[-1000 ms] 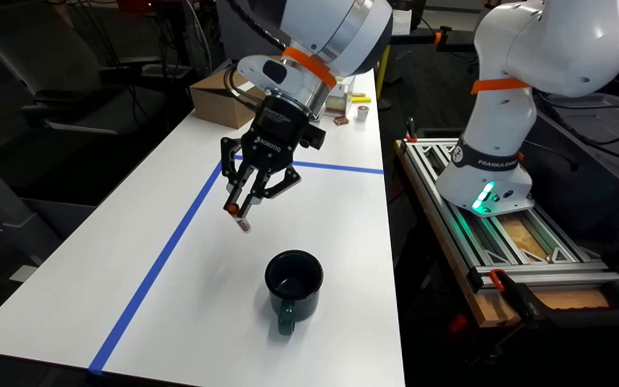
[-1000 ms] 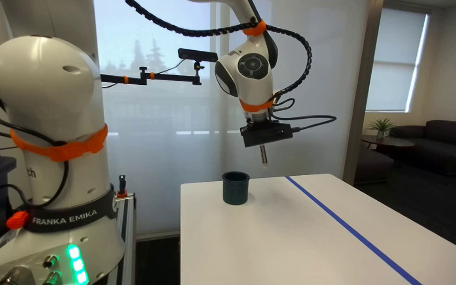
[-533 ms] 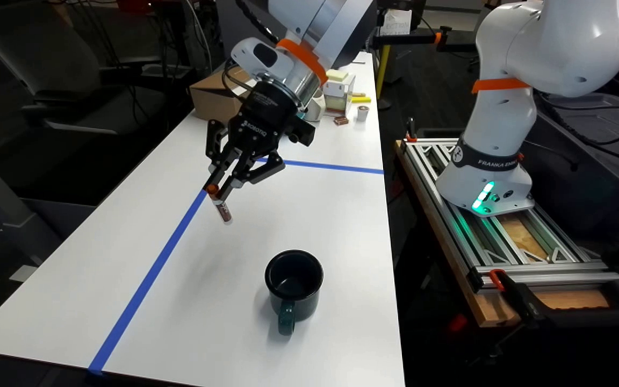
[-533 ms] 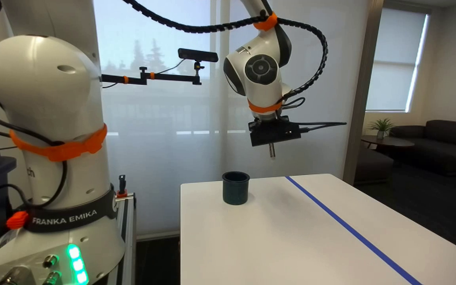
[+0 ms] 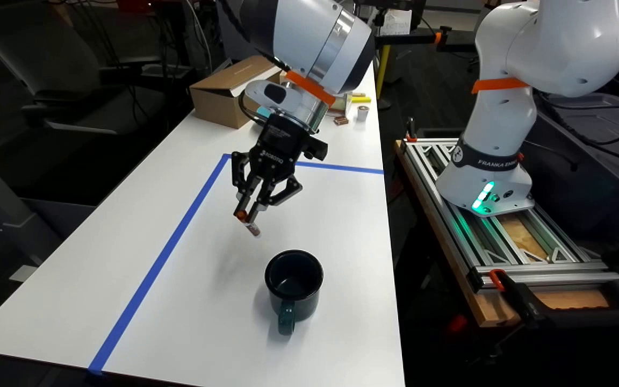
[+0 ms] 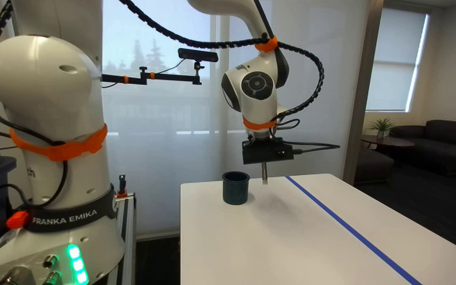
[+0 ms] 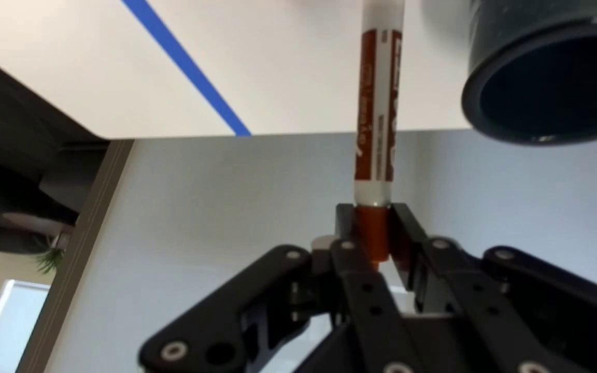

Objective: Move the sharpie to the table

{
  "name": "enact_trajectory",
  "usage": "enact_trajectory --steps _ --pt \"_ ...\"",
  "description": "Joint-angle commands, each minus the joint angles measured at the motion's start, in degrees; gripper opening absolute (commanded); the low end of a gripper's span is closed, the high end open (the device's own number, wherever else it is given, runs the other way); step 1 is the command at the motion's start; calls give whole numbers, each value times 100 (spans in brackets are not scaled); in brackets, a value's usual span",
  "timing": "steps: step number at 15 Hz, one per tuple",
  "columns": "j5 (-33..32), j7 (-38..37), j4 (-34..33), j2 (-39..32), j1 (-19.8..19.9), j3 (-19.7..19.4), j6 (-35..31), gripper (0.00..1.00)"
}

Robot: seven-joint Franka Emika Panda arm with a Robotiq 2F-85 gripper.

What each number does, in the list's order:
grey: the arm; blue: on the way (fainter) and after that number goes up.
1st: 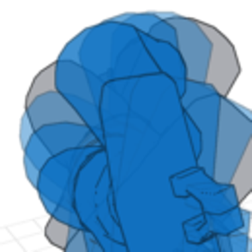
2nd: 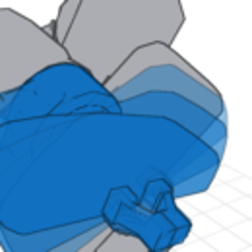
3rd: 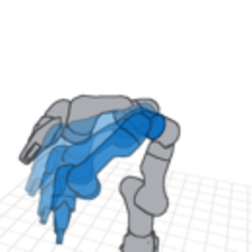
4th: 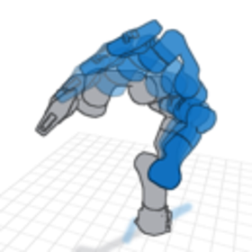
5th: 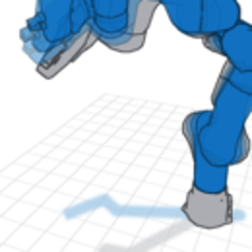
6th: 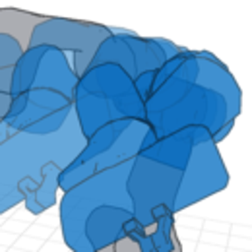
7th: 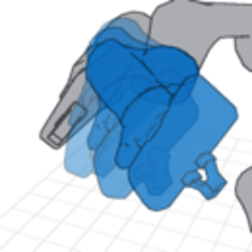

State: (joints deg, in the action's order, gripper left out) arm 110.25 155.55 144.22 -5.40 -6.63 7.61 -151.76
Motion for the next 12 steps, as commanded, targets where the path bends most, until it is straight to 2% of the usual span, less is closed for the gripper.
enact_trajectory --steps 1,12 --pt "-141 97 -161 -488 -172 61 -684 5" --pt "-39 -4 -710 -1513 -429 51 -1814 5"
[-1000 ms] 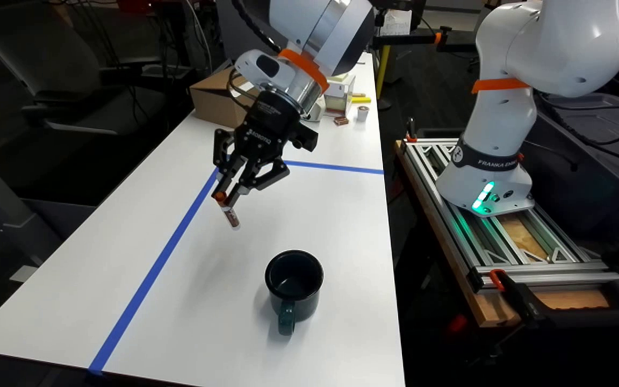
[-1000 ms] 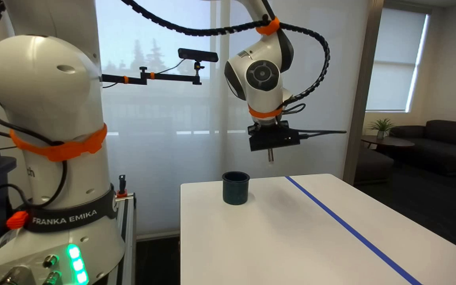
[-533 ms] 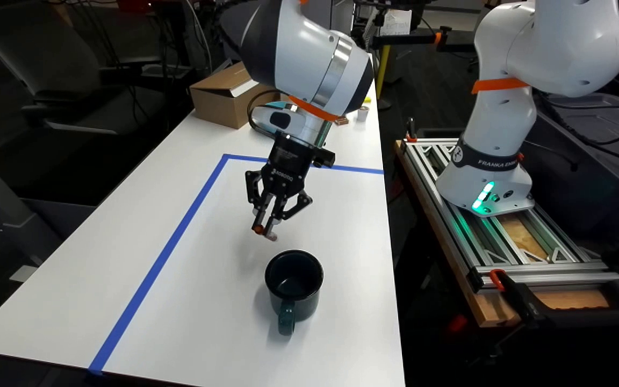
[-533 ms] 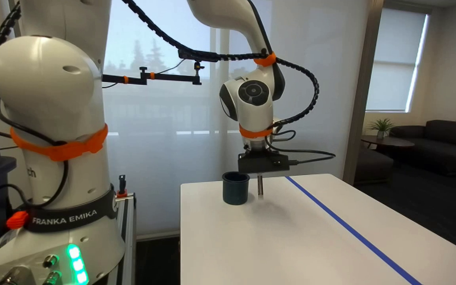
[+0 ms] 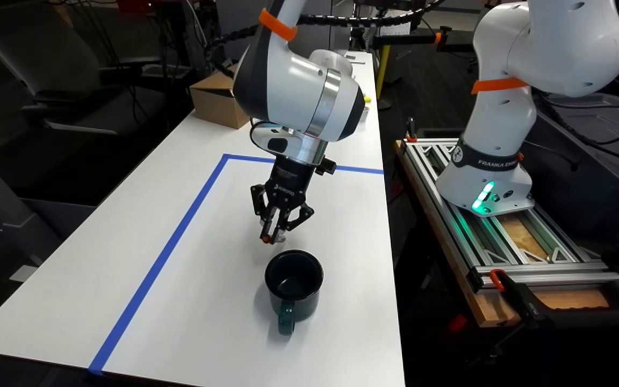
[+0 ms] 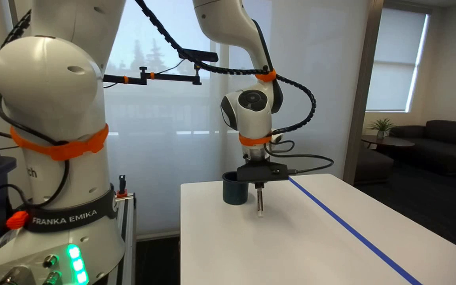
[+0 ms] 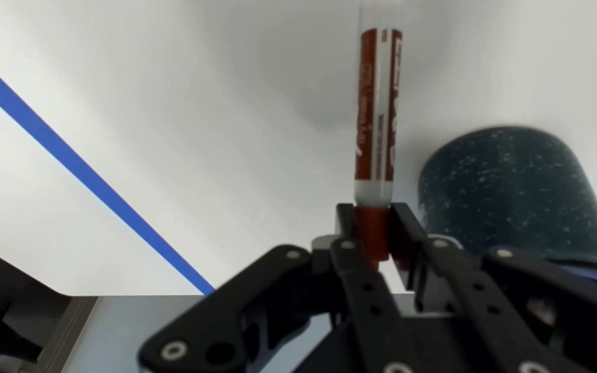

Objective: Move the sharpie to the table

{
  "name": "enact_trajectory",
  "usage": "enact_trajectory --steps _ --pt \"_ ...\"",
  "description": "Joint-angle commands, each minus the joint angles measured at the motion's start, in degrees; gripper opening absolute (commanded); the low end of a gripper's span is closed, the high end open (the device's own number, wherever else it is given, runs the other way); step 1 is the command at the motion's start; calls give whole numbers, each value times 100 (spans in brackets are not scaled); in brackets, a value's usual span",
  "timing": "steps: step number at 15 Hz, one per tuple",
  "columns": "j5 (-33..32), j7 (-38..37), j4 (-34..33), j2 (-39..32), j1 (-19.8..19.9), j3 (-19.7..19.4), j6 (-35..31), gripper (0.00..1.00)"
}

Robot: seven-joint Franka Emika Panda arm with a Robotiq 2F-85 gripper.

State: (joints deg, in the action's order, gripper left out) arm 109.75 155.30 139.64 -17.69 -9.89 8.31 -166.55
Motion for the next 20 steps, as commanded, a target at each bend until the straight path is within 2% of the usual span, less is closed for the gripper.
enact_trajectory --steps 1,12,13,14,16,20 --pt "7 12 -315 -395 -97 -28 -386 5" --pt "-56 -61 -787 -1183 -96 -21 -731 5" --pt "-58 -66 -800 -1201 -95 -12 -743 9" --pt "-50 -76 -792 -1184 -92 2 -742 45" --pt "-65 -77 -770 -1151 -91 24 -738 52" --pt "-96 -119 -656 -996 -98 105 -793 84"
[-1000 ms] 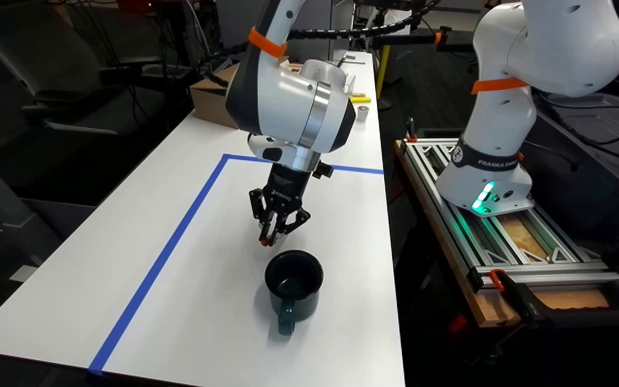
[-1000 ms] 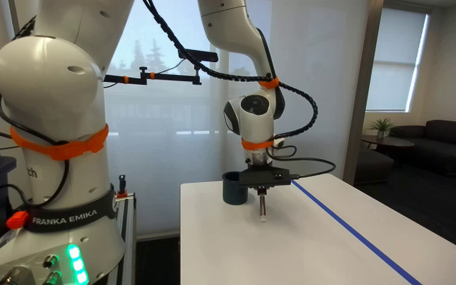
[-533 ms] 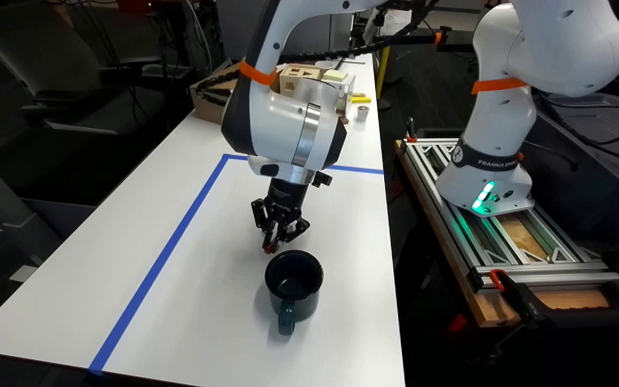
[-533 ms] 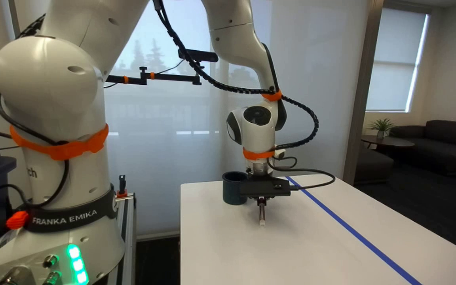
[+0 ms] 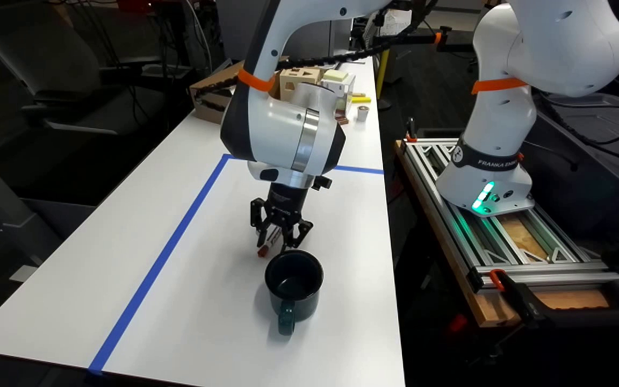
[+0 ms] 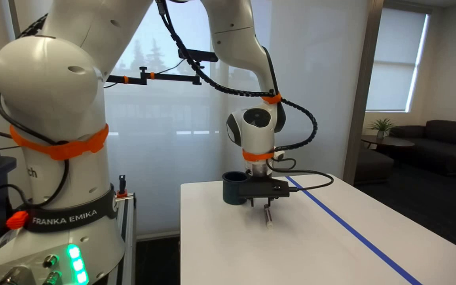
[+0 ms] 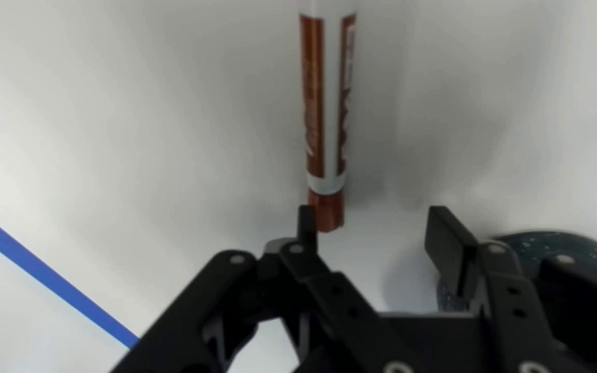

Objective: Move the sharpie to the table

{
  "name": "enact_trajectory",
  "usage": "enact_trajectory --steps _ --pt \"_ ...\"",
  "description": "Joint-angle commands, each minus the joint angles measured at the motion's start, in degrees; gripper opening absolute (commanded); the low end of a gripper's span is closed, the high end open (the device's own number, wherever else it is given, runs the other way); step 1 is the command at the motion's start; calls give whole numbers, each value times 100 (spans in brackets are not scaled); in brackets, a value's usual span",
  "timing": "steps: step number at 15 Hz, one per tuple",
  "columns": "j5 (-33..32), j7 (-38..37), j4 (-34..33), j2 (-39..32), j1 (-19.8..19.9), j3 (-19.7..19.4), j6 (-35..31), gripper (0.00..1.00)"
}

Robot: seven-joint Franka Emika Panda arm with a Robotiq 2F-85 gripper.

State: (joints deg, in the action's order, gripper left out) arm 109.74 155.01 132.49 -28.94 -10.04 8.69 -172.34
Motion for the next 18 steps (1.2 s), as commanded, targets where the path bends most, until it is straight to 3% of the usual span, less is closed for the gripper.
enact_trajectory --steps 1,3,9,17,18 --pt "-109 -121 109 200 -86 103 -277 90" --pt "-203 -244 212 330 -55 216 -421 100" --pt "-1196 -1012 817 804 189 628 -639 100" --pt "-3147 -2459 1584 1714 165 367 -325 100" --pt "-2709 -2104 1273 1230 178 451 -518 100"
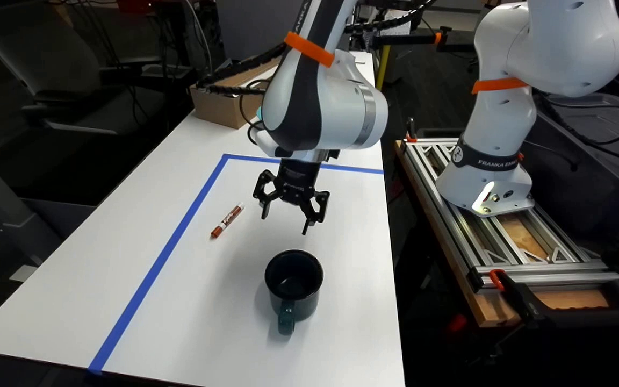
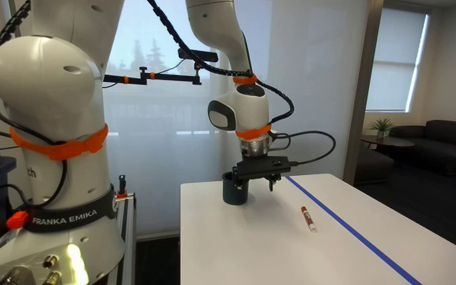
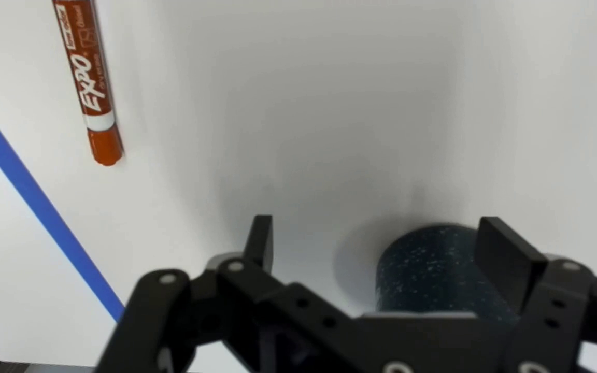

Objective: Move the sharpie to the table

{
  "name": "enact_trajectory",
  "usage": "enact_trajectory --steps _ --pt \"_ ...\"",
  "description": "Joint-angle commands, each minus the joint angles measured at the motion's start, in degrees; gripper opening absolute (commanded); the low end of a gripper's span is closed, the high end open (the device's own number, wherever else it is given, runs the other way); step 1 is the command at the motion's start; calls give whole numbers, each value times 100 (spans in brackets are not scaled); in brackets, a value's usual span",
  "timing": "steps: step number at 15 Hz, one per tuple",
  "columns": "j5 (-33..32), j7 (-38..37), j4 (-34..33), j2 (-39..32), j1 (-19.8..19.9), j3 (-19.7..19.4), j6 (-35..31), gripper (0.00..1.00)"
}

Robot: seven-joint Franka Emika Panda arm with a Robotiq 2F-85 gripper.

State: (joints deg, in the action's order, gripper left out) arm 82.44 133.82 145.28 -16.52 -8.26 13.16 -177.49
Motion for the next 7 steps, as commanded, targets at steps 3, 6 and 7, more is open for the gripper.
enact_trajectory --steps 3,6,7 --pt "-209 -152 106 238 0 -53 47 100" --pt "-217 -158 144 267 0 -53 77 100" --pt "-219 -159 154 267 0 -53 83 100"
